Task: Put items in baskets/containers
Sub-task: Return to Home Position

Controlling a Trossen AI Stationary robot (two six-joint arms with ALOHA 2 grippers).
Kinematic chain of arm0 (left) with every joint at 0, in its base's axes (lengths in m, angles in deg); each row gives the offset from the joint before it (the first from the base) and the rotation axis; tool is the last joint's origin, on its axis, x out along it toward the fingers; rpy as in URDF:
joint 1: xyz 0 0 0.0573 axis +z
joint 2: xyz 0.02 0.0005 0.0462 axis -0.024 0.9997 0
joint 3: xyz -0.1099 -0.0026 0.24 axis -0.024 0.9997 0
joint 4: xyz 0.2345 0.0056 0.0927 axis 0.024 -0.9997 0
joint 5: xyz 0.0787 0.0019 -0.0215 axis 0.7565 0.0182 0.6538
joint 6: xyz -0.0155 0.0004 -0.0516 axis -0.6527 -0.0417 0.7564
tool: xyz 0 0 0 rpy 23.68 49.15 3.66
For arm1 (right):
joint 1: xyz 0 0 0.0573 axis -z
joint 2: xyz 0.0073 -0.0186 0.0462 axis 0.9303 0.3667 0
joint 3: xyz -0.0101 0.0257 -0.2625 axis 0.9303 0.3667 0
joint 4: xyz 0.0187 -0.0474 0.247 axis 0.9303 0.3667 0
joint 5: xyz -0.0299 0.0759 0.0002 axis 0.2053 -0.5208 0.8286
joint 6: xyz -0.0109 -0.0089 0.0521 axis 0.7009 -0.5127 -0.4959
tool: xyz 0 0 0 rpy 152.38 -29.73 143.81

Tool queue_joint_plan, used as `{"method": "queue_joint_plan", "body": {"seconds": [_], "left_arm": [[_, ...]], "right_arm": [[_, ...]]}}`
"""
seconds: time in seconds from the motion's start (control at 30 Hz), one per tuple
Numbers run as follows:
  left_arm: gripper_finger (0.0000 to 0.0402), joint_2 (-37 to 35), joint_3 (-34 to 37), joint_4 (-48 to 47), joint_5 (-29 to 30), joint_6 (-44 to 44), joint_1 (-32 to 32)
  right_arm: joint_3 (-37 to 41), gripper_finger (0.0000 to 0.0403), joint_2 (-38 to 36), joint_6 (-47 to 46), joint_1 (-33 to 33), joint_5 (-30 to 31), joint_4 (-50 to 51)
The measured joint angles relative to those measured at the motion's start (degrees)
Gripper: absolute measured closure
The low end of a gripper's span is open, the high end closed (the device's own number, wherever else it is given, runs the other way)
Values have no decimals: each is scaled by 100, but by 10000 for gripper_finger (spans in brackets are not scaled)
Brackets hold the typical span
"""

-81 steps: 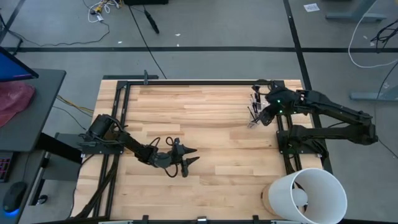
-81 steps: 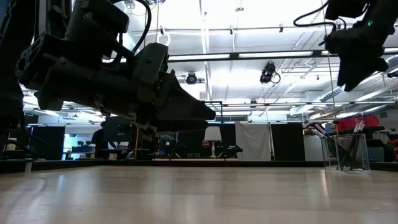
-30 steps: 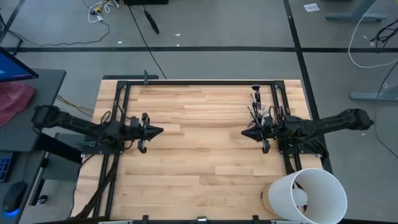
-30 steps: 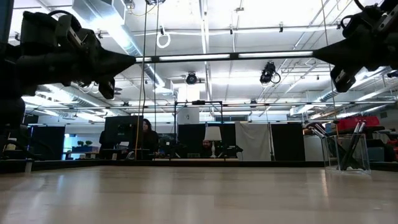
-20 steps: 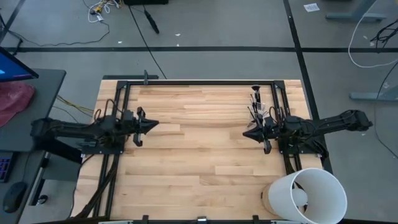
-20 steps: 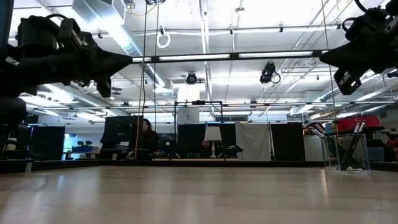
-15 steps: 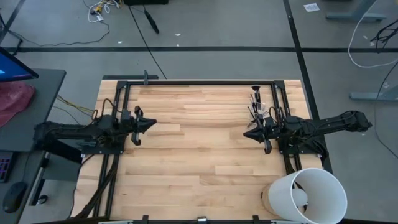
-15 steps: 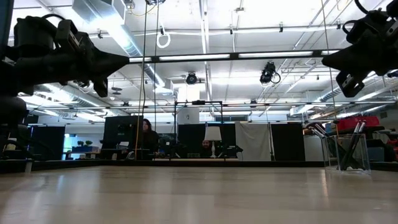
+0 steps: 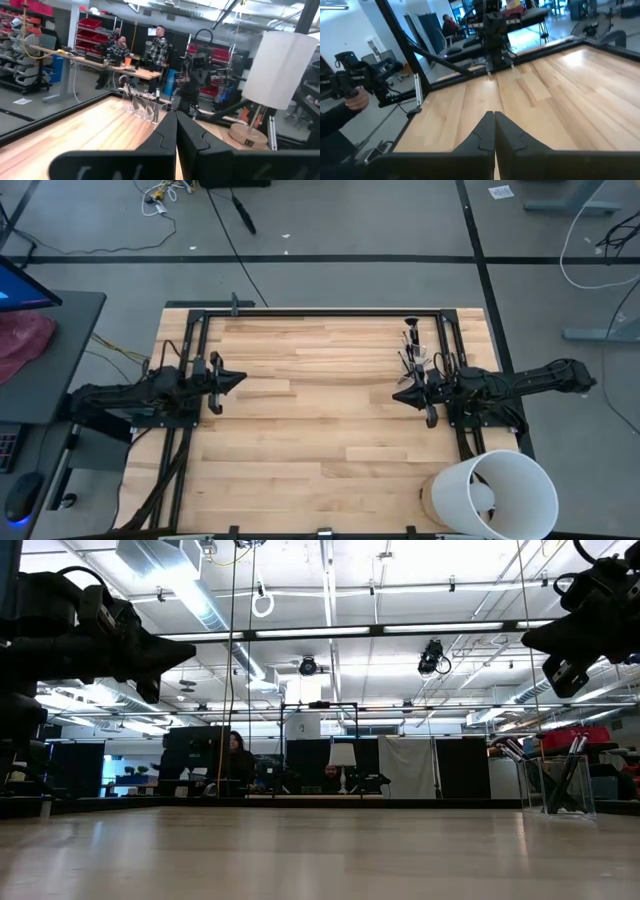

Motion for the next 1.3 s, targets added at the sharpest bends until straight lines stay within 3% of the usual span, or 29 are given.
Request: {"method": "queue_joint_plan", "body": {"seconds": [0.17,0.37,0.77,1.13,1.3], "left_arm": [[401,0,0,-152,-80,155,-11],[401,2,2,-259,-133,240,-17],[398,13,2,-428,-89,251,-195],[393,13,2,-450,167,151,-238],[393,14,4,-512,391,159,-238]], "right_arm": [[179,401,-675,121,81,0,115],[186,401,-1959,179,338,0,1070],[455,402,-1983,740,827,109,1250],[621,403,-1959,1646,1317,-193,748],[622,403,-1957,1642,1298,-331,785]]}}
